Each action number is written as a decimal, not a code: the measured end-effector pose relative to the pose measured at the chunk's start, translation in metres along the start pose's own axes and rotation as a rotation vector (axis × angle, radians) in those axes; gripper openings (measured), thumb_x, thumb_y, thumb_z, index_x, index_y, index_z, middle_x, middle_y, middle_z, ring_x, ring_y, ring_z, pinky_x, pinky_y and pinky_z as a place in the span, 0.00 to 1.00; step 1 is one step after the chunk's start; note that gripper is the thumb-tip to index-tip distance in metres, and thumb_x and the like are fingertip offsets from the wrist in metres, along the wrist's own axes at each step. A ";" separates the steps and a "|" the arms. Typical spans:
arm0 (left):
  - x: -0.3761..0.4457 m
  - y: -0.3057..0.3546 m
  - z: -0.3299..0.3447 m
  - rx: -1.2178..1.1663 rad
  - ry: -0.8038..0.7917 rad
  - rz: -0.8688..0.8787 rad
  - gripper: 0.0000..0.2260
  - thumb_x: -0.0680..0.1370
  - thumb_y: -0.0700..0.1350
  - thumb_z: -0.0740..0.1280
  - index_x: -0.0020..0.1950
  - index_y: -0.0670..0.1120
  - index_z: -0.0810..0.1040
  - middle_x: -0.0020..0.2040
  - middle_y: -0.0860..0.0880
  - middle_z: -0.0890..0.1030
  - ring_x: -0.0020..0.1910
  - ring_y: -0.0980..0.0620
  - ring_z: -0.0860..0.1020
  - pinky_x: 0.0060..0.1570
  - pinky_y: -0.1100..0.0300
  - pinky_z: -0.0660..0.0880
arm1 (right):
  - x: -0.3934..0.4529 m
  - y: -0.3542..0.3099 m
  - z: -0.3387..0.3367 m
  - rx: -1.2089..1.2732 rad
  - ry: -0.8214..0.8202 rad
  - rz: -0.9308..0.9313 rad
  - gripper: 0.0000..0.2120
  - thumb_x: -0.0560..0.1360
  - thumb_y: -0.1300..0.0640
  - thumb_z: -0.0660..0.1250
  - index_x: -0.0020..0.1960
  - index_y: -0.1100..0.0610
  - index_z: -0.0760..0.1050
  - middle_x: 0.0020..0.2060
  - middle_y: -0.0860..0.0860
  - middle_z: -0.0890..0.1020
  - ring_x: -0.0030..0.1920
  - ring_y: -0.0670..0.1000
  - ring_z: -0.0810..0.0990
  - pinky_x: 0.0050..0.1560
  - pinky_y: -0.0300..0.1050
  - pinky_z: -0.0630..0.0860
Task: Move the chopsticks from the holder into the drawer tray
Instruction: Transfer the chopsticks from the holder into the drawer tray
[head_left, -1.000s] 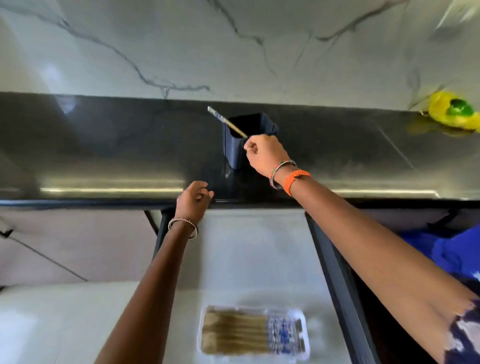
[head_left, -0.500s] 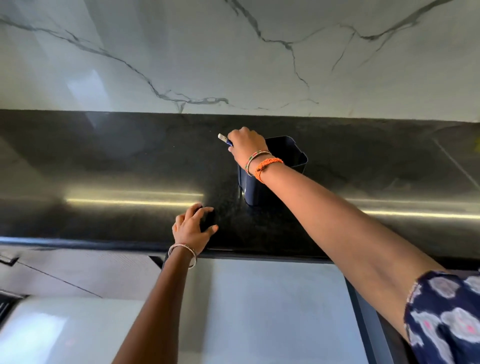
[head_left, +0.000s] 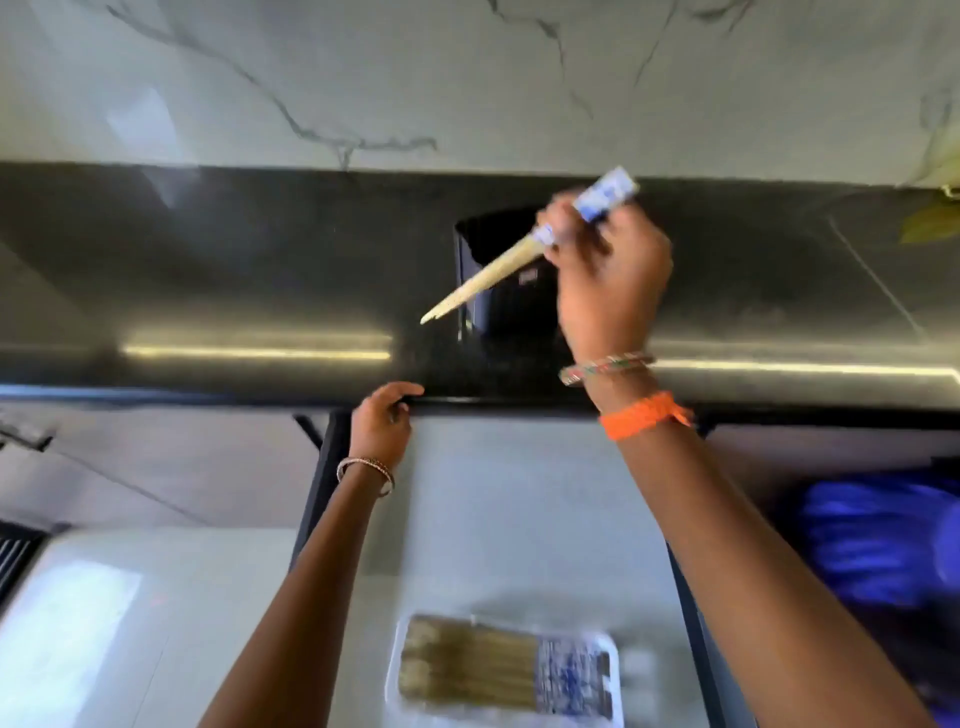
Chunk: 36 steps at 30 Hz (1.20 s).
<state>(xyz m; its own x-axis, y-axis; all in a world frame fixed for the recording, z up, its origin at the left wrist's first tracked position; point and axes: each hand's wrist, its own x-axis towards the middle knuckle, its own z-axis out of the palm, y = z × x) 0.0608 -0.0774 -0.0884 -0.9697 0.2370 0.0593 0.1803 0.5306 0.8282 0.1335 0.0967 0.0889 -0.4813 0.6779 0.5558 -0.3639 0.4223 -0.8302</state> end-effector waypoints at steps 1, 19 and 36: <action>-0.023 -0.006 -0.002 -0.066 0.057 -0.042 0.16 0.70 0.29 0.59 0.46 0.44 0.82 0.48 0.42 0.84 0.42 0.49 0.80 0.43 0.64 0.73 | -0.030 0.006 -0.022 0.095 0.023 0.227 0.09 0.75 0.64 0.66 0.37 0.58 0.77 0.33 0.56 0.82 0.35 0.51 0.82 0.39 0.47 0.80; -0.228 -0.135 0.002 -0.086 -0.427 -0.666 0.10 0.78 0.46 0.62 0.44 0.40 0.73 0.26 0.41 0.76 0.19 0.48 0.78 0.23 0.56 0.80 | -0.320 0.099 -0.141 0.100 0.145 1.697 0.11 0.81 0.68 0.53 0.42 0.62 0.69 0.47 0.60 0.75 0.50 0.56 0.76 0.64 0.54 0.71; -0.240 -0.134 0.014 -0.034 -0.543 -0.769 0.15 0.81 0.44 0.49 0.62 0.37 0.66 0.22 0.43 0.80 0.23 0.46 0.81 0.28 0.55 0.81 | -0.324 0.075 -0.131 0.080 0.526 1.553 0.23 0.82 0.56 0.51 0.73 0.68 0.61 0.65 0.59 0.73 0.60 0.61 0.75 0.64 0.52 0.70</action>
<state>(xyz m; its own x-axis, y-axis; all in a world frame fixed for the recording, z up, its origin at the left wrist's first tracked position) 0.2716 -0.1939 -0.2218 -0.6098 0.1829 -0.7712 -0.4909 0.6768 0.5486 0.3667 -0.0130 -0.1590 -0.1012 0.5222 -0.8468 0.1347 -0.8362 -0.5317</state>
